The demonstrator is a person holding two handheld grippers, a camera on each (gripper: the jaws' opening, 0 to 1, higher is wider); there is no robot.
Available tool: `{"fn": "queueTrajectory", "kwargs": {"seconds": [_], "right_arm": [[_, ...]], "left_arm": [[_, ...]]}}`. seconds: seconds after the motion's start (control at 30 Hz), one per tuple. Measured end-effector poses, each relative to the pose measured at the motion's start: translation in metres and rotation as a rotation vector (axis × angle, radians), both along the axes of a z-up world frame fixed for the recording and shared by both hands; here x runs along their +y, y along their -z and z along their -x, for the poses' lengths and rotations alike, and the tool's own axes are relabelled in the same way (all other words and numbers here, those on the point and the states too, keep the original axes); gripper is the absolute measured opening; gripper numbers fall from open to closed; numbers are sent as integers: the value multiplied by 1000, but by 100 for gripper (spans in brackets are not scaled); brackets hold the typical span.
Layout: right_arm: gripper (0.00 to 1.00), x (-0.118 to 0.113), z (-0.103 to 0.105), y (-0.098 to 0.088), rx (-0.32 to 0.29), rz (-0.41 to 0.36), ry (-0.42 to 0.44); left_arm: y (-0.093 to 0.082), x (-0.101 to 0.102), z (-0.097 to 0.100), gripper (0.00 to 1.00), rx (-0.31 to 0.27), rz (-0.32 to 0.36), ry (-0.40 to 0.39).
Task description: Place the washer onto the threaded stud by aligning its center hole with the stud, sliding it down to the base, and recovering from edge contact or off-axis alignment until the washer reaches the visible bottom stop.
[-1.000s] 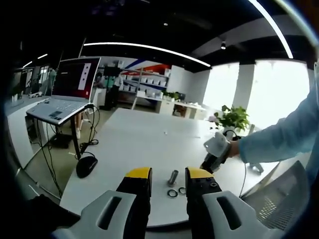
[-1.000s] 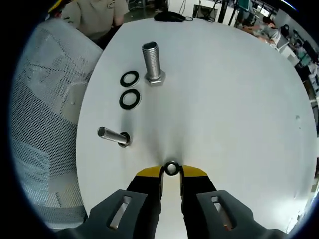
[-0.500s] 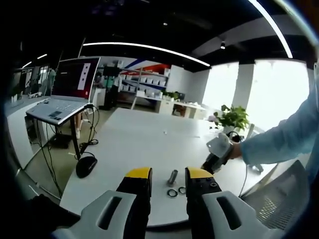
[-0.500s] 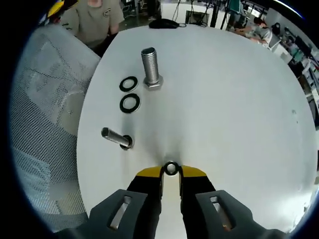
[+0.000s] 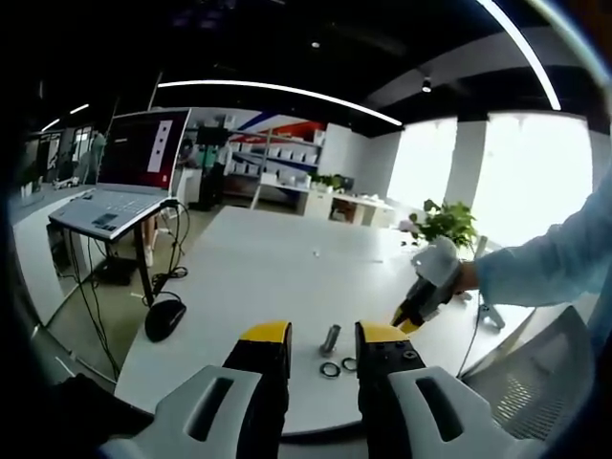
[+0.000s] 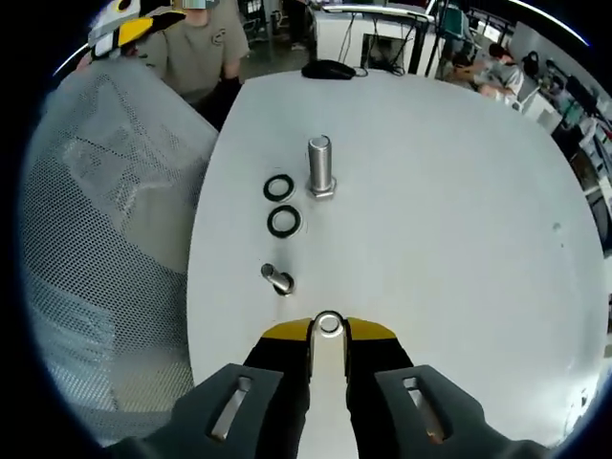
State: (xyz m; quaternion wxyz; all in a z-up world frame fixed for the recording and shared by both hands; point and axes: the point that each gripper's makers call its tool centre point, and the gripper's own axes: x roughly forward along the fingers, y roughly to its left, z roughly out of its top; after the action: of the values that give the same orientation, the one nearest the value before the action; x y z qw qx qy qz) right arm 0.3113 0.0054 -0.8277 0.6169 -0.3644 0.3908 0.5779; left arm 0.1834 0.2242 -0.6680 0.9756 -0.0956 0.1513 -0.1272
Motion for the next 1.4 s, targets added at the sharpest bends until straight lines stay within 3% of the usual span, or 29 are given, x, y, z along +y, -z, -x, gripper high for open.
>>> {"fn": "queueTrajectory", "kwargs": {"seconds": [0.23,0.47,0.73,1.4], "right_arm": [[13,5,10,-15,-4,-19,-7],[13,15,24,-22,-3,-9,-69],[13,29,33,-19,-9,22,-141],[13,33,34,-7,1,70,-174]], "left_arm": [[-1,0,0,25,-7,5,-3],[-1,0,1,25,-7,2,1],[-2,0,0,26,-12,4,0],[-3,0,0,26,-18,9,-1]]}}
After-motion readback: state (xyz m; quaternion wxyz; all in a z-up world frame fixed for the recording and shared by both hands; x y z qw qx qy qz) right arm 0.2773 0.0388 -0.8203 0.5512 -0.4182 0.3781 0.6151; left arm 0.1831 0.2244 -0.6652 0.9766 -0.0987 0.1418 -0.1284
